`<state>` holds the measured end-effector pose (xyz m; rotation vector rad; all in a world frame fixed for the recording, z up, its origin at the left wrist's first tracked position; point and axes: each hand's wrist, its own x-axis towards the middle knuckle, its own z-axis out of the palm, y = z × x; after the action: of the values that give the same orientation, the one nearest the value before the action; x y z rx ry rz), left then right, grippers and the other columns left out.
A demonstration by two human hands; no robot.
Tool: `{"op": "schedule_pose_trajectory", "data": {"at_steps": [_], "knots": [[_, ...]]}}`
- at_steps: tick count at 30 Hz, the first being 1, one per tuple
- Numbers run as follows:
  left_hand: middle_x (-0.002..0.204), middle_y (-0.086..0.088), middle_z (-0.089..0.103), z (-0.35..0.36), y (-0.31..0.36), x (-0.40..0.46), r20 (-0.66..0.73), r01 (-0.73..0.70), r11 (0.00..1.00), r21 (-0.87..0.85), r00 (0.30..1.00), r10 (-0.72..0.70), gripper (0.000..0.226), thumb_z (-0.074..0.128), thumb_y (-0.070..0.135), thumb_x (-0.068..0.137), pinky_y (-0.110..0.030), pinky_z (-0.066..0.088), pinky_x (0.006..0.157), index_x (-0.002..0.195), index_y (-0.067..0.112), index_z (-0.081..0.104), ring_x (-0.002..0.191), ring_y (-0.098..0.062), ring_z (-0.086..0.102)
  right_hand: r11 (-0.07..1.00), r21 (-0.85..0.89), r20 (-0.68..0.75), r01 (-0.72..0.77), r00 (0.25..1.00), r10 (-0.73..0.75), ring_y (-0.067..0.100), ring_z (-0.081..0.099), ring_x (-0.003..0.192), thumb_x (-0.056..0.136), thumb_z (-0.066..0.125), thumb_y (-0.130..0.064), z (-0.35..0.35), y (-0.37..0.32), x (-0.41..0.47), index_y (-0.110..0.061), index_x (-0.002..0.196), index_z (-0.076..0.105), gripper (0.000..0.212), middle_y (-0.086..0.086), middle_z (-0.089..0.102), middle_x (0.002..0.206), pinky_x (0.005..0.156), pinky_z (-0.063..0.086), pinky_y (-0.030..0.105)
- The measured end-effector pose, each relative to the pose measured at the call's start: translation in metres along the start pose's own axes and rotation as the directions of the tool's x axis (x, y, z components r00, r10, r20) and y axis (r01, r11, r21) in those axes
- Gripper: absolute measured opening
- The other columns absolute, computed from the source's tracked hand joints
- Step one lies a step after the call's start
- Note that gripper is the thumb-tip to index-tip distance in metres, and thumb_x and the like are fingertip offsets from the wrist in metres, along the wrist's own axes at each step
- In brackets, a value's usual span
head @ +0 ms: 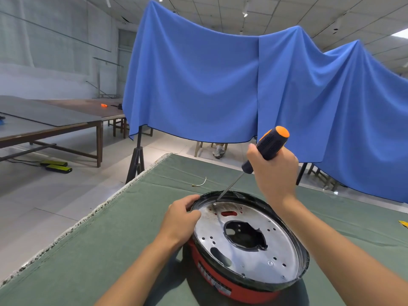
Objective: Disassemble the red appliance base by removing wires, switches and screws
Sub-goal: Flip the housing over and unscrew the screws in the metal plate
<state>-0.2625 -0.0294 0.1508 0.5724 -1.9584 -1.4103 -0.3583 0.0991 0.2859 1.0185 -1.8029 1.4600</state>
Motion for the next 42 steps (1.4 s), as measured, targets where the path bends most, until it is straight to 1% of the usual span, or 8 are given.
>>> {"op": "schedule_pose_trajectory", "data": {"at_steps": [7, 17, 25, 29, 33, 35, 37, 42], "knots": [[0.104, 0.016, 0.07, -0.001, 0.003, -0.003, 0.009, -0.015, 1.0, 0.014, 1.0, 0.014, 0.056, 0.048, 0.022, 0.059, -0.037, 0.05, 0.095, 0.111, 0.026, 0.069, 0.102, -0.004, 0.063, 1.0, -0.002, 0.01, -0.026, 1.0, 0.026, -0.006, 0.048, 0.044, 0.073, 0.054, -0.032, 0.006, 0.008, 0.0, -0.016, 0.054, 0.041, 0.028, -0.022, 0.047, 0.036, 0.047, 0.034, 0.006], [0.109, 0.012, 0.069, -0.003, 0.005, -0.002, 0.019, -0.021, 0.999, 0.048, 1.0, 0.02, 0.06, 0.046, 0.024, 0.06, -0.035, 0.049, 0.095, 0.117, 0.023, 0.066, 0.103, -0.004, 0.062, 1.0, -0.001, 0.04, -0.03, 0.999, 0.031, -0.002, 0.048, 0.045, 0.072, 0.051, -0.034, 0.008, 0.014, 0.0, -0.02, 0.052, 0.04, 0.027, -0.019, 0.057, 0.042, 0.048, 0.036, 0.008], [0.11, 0.011, 0.069, -0.003, 0.004, -0.003, 0.029, -0.015, 0.999, 0.039, 0.999, 0.014, 0.061, 0.047, 0.024, 0.061, -0.035, 0.049, 0.096, 0.119, 0.021, 0.066, 0.103, -0.004, 0.062, 0.999, -0.039, 0.016, -0.026, 1.0, 0.027, 0.002, 0.042, 0.043, 0.076, 0.057, -0.028, 0.008, 0.015, 0.004, -0.021, 0.051, 0.033, 0.035, -0.018, 0.045, 0.037, 0.044, 0.032, 0.009], [0.098, 0.021, 0.068, -0.005, 0.007, -0.004, 0.026, -0.022, 0.998, 0.056, 0.999, 0.021, 0.057, 0.047, 0.024, 0.061, -0.033, 0.05, 0.094, 0.114, 0.025, 0.068, 0.098, 0.0, 0.063, 0.997, -0.068, 0.03, -0.046, 0.998, 0.048, 0.002, 0.043, 0.044, 0.078, 0.058, -0.026, 0.01, 0.017, 0.007, -0.017, 0.052, 0.034, 0.036, -0.018, 0.045, 0.037, 0.045, 0.033, 0.009], [0.092, 0.028, 0.067, -0.007, 0.008, -0.004, 0.044, -0.028, 0.996, 0.08, 0.999, 0.024, 0.054, 0.047, 0.025, 0.061, -0.032, 0.05, 0.093, 0.111, 0.029, 0.068, 0.096, 0.003, 0.062, 0.993, -0.085, 0.052, -0.086, 0.995, 0.091, 0.011, 0.046, 0.051, 0.072, 0.05, -0.037, 0.016, 0.014, 0.013, -0.007, 0.056, 0.046, 0.034, -0.009, 0.055, 0.044, 0.048, 0.036, 0.018], [0.093, 0.028, 0.067, -0.008, 0.008, -0.005, 0.051, -0.031, 0.996, 0.084, 0.998, 0.026, 0.053, 0.047, 0.025, 0.062, -0.033, 0.05, 0.093, 0.111, 0.029, 0.068, 0.097, 0.001, 0.062, 0.992, -0.087, 0.052, -0.096, 0.994, 0.101, 0.009, 0.046, 0.049, 0.075, 0.052, -0.032, 0.019, 0.014, 0.018, -0.01, 0.054, 0.045, 0.032, -0.01, 0.054, 0.041, 0.046, 0.034, 0.016], [0.093, 0.028, 0.067, -0.008, 0.008, -0.004, 0.055, -0.033, 0.996, 0.082, 0.998, 0.028, 0.053, 0.048, 0.024, 0.062, -0.034, 0.05, 0.094, 0.111, 0.029, 0.068, 0.098, 0.0, 0.062, 0.989, -0.109, 0.046, -0.104, 0.993, 0.109, 0.01, 0.043, 0.048, 0.078, 0.055, -0.028, 0.023, 0.014, 0.023, -0.015, 0.051, 0.039, 0.034, -0.01, 0.049, 0.038, 0.048, 0.034, 0.022], [0.104, 0.019, 0.069, -0.007, 0.006, -0.002, 0.067, -0.032, 0.997, 0.068, 0.997, 0.028, 0.057, 0.047, 0.024, 0.062, -0.035, 0.049, 0.095, 0.116, 0.027, 0.066, 0.101, -0.002, 0.062, 0.979, -0.109, 0.047, -0.172, 0.983, 0.178, 0.015, 0.044, 0.051, 0.081, 0.059, -0.027, 0.03, 0.017, 0.032, -0.015, 0.053, 0.043, 0.034, -0.003, 0.051, 0.047, 0.051, 0.035, 0.028]]}}
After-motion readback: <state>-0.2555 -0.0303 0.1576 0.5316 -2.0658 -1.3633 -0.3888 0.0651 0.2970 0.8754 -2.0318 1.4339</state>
